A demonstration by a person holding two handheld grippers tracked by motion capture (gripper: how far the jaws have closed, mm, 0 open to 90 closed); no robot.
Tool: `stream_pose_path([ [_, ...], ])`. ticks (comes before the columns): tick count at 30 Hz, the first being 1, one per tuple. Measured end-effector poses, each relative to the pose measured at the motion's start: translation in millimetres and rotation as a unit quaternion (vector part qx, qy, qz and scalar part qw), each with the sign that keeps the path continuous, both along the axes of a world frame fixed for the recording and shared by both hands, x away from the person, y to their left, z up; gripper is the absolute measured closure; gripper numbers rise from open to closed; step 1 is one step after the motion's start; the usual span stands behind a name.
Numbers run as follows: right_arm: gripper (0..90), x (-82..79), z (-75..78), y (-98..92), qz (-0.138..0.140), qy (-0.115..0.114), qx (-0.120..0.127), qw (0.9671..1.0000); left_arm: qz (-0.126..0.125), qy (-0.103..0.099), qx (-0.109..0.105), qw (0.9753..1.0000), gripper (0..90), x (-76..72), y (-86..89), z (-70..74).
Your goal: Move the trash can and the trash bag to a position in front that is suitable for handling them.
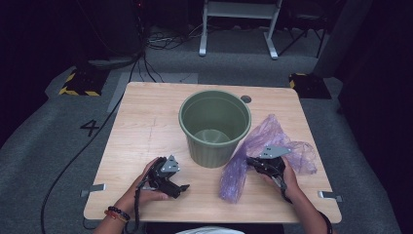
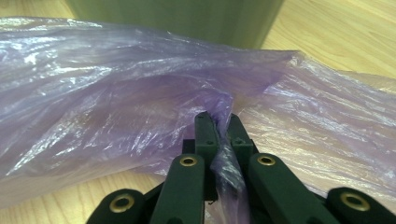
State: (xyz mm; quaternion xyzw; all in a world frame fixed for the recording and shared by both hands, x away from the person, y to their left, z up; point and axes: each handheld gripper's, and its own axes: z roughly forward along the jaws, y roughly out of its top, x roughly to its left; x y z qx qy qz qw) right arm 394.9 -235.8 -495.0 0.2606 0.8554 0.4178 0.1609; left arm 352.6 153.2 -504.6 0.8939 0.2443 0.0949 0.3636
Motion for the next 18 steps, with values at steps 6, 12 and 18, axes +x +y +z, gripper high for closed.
stream_pose_path([
  [6, 88.0, 1.1, 3.2, -3.9, -0.009, -0.004, 0.008, 0.9999, -0.006, 0.000, 0.000, 1.0000, 5.6, 0.2, 2.7, 0.0],
  [12, 88.0, 2.8, 4.3, -4.9, -0.014, -0.007, 0.008, 0.9998, -0.007, 0.000, 0.000, 1.0000, 5.4, 0.6, 2.9, 0.0],
  [18, 88.0, 6.9, 3.8, -7.2, -0.022, -0.007, 0.006, 0.9997, -0.007, 0.000, 0.000, 1.0000, 5.4, 0.6, 2.9, 0.0],
])
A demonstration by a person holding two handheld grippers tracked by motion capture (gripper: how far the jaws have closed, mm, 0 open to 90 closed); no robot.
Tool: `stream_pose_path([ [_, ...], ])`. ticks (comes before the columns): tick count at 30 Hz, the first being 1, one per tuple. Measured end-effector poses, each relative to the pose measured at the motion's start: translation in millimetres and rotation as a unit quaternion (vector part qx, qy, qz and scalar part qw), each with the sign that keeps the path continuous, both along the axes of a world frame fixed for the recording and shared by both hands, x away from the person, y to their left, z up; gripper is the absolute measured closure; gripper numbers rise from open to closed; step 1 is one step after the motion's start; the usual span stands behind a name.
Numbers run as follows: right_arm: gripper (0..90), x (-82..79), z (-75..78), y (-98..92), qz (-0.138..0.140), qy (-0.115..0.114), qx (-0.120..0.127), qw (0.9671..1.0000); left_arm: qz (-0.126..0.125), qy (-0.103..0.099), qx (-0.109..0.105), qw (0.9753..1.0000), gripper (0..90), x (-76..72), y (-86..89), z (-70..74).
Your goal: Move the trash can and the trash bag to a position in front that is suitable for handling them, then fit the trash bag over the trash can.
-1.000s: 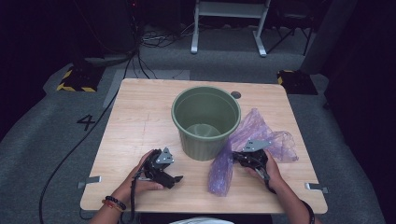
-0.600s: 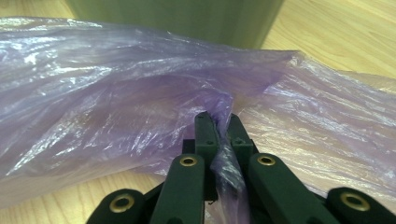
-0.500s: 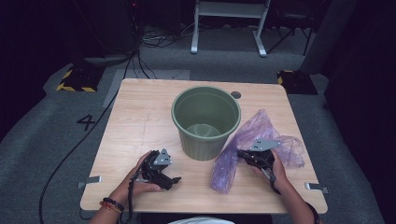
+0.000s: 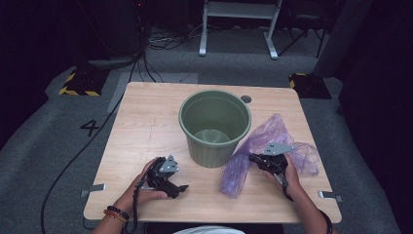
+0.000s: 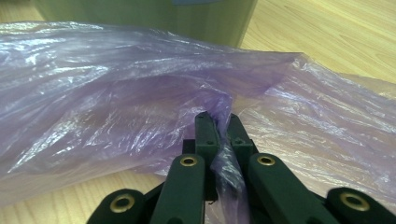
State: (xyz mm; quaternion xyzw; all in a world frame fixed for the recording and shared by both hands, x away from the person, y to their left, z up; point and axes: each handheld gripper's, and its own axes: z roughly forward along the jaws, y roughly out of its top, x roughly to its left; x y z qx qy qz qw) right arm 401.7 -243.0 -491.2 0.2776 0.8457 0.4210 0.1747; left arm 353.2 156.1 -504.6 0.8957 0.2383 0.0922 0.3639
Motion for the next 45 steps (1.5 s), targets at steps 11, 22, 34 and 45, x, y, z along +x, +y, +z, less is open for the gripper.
stream_pose_path([
  [11, 88.0, 9.8, 0.5, -6.4, -0.018, -0.003, 0.006, 0.9998, 0.000, 0.000, 0.000, 1.0000, 5.4, 0.0, 0.0, 0.0],
  [22, 88.0, 8.9, 6.5, -0.4, -0.006, -0.013, 0.018, 0.9997, 0.002, -0.001, -0.001, 1.0000, 5.4, -0.2, 0.4, -0.2],
  [34, 88.1, 7.7, 12.8, 2.7, 0.001, -0.026, 0.025, 0.9994, 0.003, -0.001, -0.001, 1.0000, 5.5, -0.1, 0.6, -0.2],
  [45, 88.2, 3.4, 21.7, 3.7, 0.007, -0.039, 0.033, 0.9987, 0.003, -0.001, -0.001, 1.0000, 5.6, -0.1, 0.6, -0.1],
])
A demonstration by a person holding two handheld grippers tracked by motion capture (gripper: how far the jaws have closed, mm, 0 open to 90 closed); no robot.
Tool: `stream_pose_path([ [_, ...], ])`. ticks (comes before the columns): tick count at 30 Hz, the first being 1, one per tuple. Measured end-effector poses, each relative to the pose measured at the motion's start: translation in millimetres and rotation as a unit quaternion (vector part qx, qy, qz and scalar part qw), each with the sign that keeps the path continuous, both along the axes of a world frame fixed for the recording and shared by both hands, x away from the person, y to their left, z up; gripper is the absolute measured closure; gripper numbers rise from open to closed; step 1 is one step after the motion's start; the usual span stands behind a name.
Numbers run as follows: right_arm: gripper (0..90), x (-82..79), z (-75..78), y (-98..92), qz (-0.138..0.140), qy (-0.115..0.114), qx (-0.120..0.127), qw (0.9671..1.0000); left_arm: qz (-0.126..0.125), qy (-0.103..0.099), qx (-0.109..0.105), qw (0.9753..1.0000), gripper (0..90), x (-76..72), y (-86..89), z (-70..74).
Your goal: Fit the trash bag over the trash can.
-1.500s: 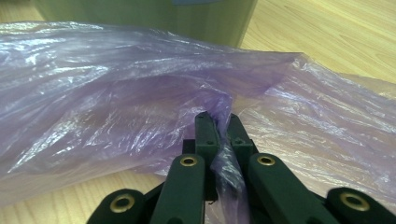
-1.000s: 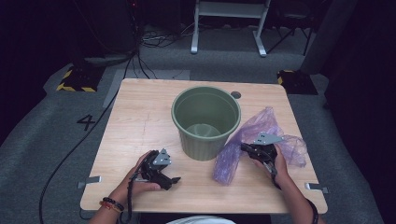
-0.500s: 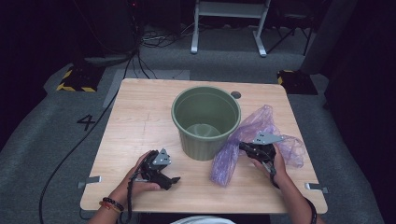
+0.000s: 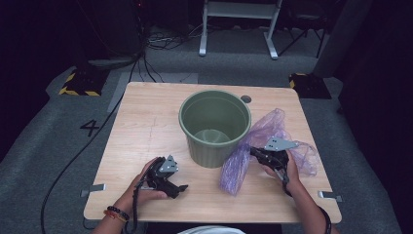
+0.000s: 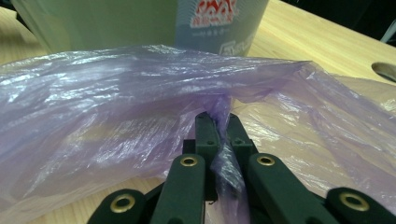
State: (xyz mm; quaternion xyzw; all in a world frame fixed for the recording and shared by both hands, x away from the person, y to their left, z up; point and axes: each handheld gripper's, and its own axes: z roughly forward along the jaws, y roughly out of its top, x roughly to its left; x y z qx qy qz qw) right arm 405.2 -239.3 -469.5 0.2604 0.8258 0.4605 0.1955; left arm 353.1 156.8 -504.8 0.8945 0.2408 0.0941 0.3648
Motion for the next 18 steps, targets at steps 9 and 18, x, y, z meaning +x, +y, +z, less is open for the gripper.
stream_pose_path([
  [9, 88.2, -7.5, 9.2, 0.0, 0.010, -0.013, 0.013, 0.9998, 0.003, 0.000, 0.001, 1.0000, 5.5, -0.3, -0.4, 0.2],
  [18, 88.2, -17.0, 29.4, -4.3, 0.023, -0.039, 0.040, 0.9982, 0.007, 0.001, 0.002, 1.0000, 5.4, -1.3, -0.9, 0.4],
])
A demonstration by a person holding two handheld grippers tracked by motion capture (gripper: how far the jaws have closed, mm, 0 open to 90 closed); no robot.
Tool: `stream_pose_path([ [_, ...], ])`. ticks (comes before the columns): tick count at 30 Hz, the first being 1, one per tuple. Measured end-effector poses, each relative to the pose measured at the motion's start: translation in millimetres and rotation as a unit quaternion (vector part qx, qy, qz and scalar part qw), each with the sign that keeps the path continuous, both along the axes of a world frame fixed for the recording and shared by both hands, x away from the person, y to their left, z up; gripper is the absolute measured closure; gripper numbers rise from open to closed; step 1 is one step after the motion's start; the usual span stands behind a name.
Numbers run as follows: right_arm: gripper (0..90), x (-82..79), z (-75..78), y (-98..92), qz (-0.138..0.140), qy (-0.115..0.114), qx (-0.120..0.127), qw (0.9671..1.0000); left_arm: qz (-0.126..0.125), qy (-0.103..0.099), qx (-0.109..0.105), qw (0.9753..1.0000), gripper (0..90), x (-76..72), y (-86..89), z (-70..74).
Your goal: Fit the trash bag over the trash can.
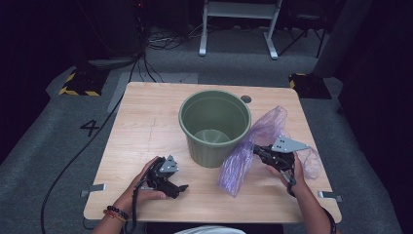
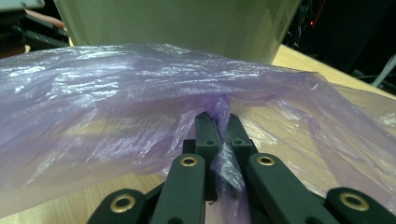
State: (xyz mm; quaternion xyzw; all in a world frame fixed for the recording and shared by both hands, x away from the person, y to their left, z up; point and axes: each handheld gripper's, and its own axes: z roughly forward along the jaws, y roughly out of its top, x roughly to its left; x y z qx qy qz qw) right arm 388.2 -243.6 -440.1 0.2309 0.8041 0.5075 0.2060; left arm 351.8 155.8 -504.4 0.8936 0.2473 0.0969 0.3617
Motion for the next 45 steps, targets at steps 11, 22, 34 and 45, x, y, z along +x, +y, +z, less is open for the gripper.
stream_pose_path([
  [11, 88.2, -16.2, 19.2, -7.7, 0.012, -0.029, 0.029, 0.9991, 0.009, -0.006, 0.001, 0.9999, 18.1, -1.4, -1.3, 7.4],
  [22, 88.1, -22.0, 36.4, -12.0, 0.019, -0.054, 0.055, 0.9969, 0.054, -0.029, -0.029, 0.9977, 15.6, -3.1, 12.9, 27.4],
  [34, 88.1, -20.5, 63.4, -8.3, 0.024, -0.087, 0.091, 0.9917, 0.062, -0.074, -0.048, 0.9942, 15.8, -0.1, 32.3, 70.2],
  [45, 88.2, -13.4, 84.3, -4.3, 0.014, -0.110, 0.099, 0.9889, 0.059, -0.103, -0.091, 0.9887, 15.6, -5.3, 40.1, 109.1],
])
